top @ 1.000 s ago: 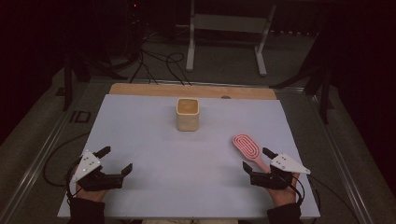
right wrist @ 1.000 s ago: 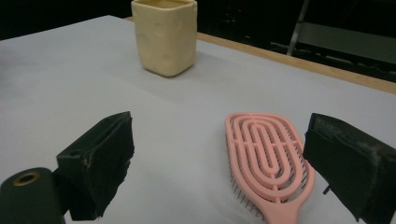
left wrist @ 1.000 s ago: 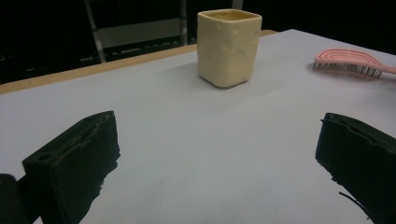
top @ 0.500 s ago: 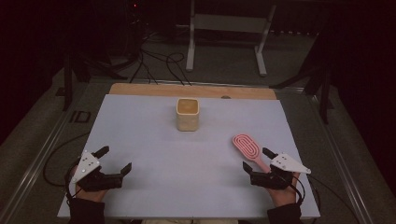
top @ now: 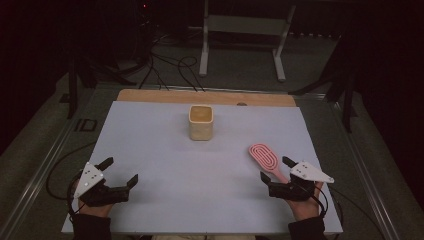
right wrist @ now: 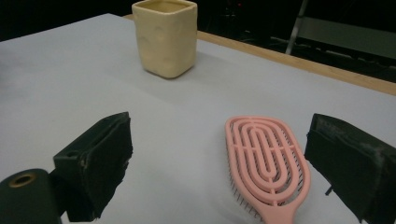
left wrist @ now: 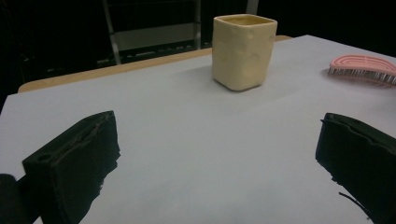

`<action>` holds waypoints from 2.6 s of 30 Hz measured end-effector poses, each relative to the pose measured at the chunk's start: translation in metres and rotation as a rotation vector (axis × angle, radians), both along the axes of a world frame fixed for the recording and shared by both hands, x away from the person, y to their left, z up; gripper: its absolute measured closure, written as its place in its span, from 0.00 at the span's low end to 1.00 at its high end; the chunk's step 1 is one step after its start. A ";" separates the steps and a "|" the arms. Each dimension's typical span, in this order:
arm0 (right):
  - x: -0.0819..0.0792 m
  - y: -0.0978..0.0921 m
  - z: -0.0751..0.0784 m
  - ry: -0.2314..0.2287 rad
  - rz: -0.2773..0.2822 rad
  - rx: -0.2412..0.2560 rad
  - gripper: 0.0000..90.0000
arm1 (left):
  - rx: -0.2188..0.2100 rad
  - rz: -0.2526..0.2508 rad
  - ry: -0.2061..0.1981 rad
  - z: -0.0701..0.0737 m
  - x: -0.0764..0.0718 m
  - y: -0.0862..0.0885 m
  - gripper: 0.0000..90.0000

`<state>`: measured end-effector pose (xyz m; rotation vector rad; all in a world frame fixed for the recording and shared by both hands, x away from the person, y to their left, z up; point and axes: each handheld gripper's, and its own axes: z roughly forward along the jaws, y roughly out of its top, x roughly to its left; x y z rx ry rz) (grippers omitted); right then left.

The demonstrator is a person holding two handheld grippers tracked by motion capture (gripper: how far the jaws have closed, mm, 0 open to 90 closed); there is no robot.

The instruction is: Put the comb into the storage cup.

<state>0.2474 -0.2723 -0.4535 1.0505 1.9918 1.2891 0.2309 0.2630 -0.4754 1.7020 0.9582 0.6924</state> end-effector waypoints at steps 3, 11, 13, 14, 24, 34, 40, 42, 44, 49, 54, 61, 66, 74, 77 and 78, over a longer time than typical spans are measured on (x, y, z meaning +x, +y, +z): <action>0.001 0.001 0.002 0.008 0.001 -0.011 0.08 | 0.012 0.004 -0.001 -0.001 0.000 -0.001 0.00; 0.008 0.003 0.004 0.040 0.011 -0.051 0.08 | 0.039 0.007 -0.002 0.000 0.000 -0.005 0.00; 0.008 0.003 0.005 0.044 0.012 -0.058 0.08 | 0.040 0.008 -0.001 0.000 0.000 -0.005 0.00; 0.009 0.003 0.006 0.047 0.017 -0.065 0.08 | 0.041 0.008 -0.001 0.000 0.000 -0.005 0.00; 0.017 0.000 0.016 0.061 0.012 -0.129 0.08 | 0.052 0.005 -0.005 0.001 0.000 -0.006 0.00; 0.024 -0.002 0.019 0.088 0.008 -0.164 0.08 | 0.072 0.008 -0.004 0.001 0.000 -0.009 0.00; 0.027 -0.005 0.019 0.108 0.002 -0.188 0.08 | 0.078 0.005 -0.005 0.000 0.001 -0.010 0.00; 0.030 -0.007 0.020 0.120 0.001 -0.206 0.08 | 0.074 0.005 -0.006 0.000 0.001 -0.010 0.00; 0.031 -0.009 0.022 0.123 0.001 -0.224 0.08 | 0.071 0.003 -0.007 0.000 0.001 -0.010 0.00; 0.037 -0.012 0.026 0.138 -0.007 -0.242 0.08 | 0.071 0.012 -0.007 0.000 0.001 -0.009 0.00; 0.042 -0.016 0.028 0.158 -0.010 -0.262 0.08 | 0.059 0.023 -0.011 -0.001 0.001 -0.008 0.00; 0.049 -0.019 0.028 0.191 -0.015 -0.299 0.08 | 0.057 0.019 -0.011 -0.001 0.001 -0.008 0.00; 0.054 -0.023 0.026 0.229 -0.016 -0.322 0.08 | 0.060 0.021 -0.012 -0.002 0.001 -0.009 0.00; 0.062 -0.027 0.027 0.273 -0.019 -0.323 0.08 | 0.059 0.027 -0.013 -0.002 0.001 -0.009 0.00; 0.064 -0.028 0.027 0.289 -0.019 -0.323 0.08 | 0.059 0.026 -0.012 -0.002 0.001 -0.009 0.00; 0.066 -0.029 0.027 0.304 -0.019 -0.327 0.08 | 0.064 0.026 -0.012 -0.002 0.001 -0.010 0.00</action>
